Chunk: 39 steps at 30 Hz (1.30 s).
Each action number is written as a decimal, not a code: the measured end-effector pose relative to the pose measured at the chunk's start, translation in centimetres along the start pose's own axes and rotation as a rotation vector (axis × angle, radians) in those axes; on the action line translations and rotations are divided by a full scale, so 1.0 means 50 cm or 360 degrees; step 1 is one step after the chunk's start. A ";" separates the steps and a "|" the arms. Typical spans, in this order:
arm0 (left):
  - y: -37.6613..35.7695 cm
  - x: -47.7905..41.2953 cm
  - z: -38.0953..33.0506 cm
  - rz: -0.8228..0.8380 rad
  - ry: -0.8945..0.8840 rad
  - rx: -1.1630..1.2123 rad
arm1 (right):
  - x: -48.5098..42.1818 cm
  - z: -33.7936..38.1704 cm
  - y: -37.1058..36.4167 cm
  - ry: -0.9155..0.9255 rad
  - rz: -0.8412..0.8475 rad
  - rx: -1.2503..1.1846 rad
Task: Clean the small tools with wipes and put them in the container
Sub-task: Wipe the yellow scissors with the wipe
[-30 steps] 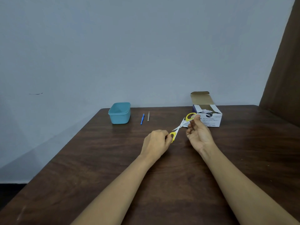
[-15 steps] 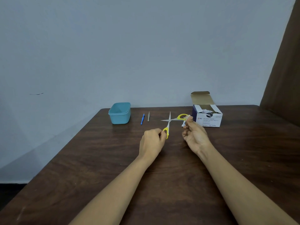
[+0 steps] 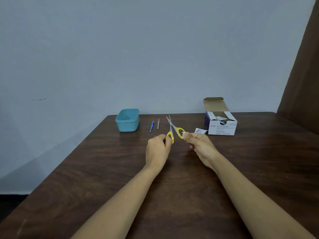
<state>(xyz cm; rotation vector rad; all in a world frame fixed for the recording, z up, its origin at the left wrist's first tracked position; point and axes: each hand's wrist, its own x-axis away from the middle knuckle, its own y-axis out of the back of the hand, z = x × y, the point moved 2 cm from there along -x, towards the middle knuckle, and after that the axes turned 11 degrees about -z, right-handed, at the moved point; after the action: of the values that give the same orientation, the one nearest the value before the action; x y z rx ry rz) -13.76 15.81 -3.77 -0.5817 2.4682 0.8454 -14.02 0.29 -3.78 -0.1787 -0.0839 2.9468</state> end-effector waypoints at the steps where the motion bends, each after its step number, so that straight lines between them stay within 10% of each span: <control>1: -0.001 0.000 0.000 -0.0002 -0.0015 0.0007 | 0.002 0.000 -0.002 0.0014 0.0033 0.0067; 39: -0.007 0.020 -0.044 -0.0138 -0.1077 -0.0520 | 0.006 -0.001 0.003 0.0094 -0.0362 -0.0172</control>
<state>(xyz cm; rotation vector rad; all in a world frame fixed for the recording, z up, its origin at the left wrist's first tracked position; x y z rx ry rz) -15.03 13.87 -2.94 -0.4130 1.6991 1.1873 -14.33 0.20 -3.86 -0.2532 -0.2387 2.7099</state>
